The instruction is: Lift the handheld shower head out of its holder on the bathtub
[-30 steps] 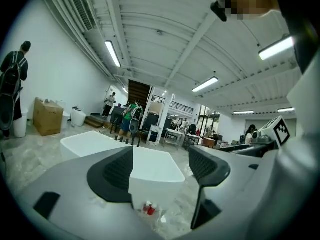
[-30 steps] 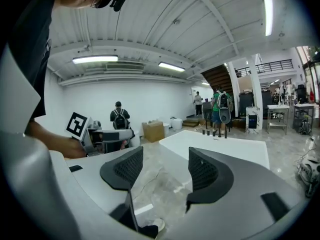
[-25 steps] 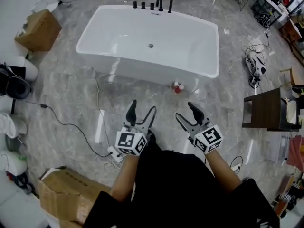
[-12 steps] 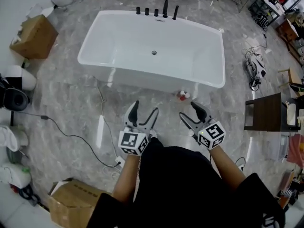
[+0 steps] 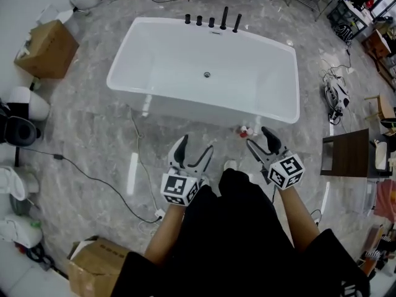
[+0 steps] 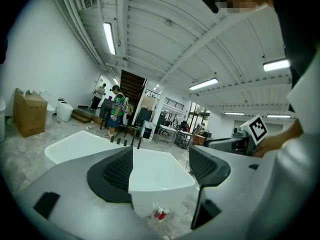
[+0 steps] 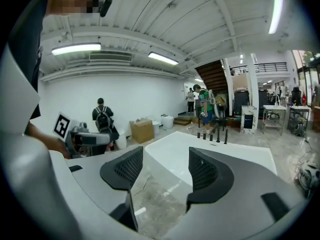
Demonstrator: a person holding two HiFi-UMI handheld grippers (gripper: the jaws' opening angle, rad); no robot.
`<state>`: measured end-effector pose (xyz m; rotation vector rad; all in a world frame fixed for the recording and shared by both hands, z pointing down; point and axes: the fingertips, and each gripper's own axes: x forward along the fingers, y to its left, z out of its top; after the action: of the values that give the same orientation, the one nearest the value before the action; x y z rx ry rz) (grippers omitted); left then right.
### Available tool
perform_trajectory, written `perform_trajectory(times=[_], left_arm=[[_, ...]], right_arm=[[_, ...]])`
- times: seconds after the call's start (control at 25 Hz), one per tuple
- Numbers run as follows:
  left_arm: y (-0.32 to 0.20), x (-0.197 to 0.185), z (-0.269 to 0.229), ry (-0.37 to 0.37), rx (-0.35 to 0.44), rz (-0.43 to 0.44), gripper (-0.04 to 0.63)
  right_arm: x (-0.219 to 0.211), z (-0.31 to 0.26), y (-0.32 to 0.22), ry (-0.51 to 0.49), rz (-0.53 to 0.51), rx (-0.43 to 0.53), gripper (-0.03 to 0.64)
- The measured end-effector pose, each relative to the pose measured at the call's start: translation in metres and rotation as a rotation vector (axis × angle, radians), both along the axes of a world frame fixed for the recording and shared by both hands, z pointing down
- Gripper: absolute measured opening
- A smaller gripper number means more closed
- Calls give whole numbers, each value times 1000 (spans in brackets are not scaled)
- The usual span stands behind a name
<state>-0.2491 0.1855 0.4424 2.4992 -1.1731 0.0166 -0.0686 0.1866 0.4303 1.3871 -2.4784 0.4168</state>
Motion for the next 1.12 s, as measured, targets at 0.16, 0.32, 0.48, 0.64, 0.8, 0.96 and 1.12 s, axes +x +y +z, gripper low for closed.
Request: perform_trajectory(times=[0.16,0.32,0.48,0.64,0.8,0.96,1.12], left_arm=[[-8,-6,2,-23,-3,-9,324],[-25,-12,-3,-26,-5,-41,324],[-48,-14,-9,-40,15,-63,324],[-73,-8,-15,-48,50,-102,324],[-116,1,-3,-72,35,-159,324],[-167,23,2,-82,10,-145,324],[-224,56,-1,-92,30,-137,324]], right_arm=[[28,-11,-30,-2,74,44,252],[25,-7,-46,-5,64,49,252],[10,4,-64,-35,23,40,252],[13,11,-93,-44,-2,46,252],[31,20,-135,-42,4,53,252],[51,33,-170,-52,27,29,252],[78,45,-208,34,-1,14,252]])
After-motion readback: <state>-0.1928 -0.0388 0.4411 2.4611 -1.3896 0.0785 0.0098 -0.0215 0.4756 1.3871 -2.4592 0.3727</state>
